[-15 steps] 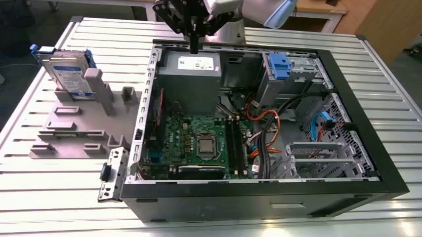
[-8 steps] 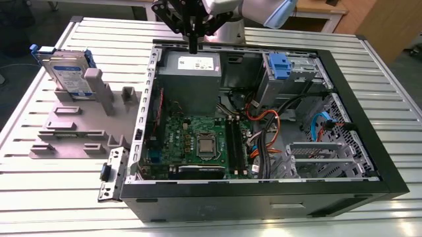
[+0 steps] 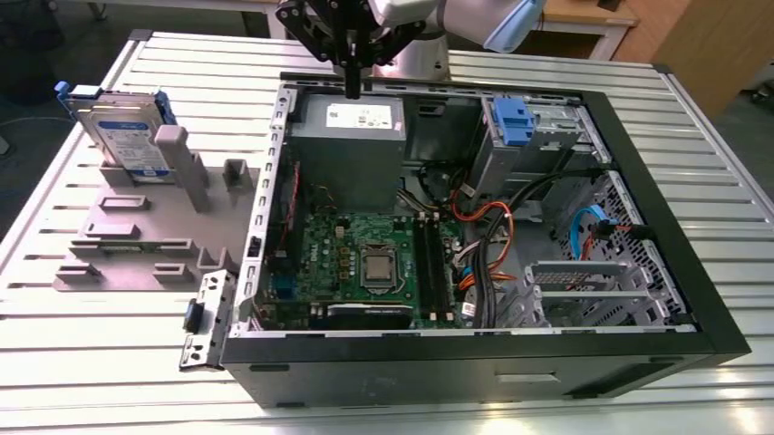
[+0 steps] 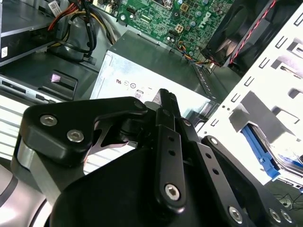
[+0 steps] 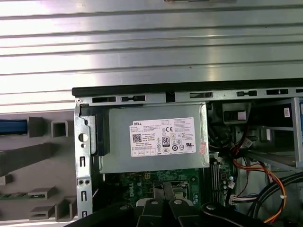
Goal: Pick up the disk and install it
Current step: 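Reach for the disk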
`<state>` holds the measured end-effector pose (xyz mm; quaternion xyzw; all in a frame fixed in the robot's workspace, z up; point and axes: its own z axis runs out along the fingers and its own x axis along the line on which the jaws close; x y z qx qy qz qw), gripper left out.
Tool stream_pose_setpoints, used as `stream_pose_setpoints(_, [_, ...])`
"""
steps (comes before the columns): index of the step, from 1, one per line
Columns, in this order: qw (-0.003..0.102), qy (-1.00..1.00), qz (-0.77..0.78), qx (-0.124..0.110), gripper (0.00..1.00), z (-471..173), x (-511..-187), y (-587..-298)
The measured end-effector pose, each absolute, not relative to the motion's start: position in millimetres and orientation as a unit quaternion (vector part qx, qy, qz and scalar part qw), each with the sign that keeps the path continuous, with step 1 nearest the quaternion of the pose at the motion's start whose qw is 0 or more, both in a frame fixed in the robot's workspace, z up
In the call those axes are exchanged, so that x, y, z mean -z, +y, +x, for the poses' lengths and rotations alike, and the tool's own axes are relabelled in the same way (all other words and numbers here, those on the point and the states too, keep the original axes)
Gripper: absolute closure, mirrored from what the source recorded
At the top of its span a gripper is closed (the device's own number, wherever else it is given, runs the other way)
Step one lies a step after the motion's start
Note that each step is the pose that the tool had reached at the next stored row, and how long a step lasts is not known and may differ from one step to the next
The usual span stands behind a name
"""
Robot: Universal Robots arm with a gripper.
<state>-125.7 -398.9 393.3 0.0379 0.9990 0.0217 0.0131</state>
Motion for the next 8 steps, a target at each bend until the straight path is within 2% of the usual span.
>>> stream_pose_setpoints(8, [0.013, 0.999, 0.038, -0.022, 0.89, -129.2, -393.3, -398.9])
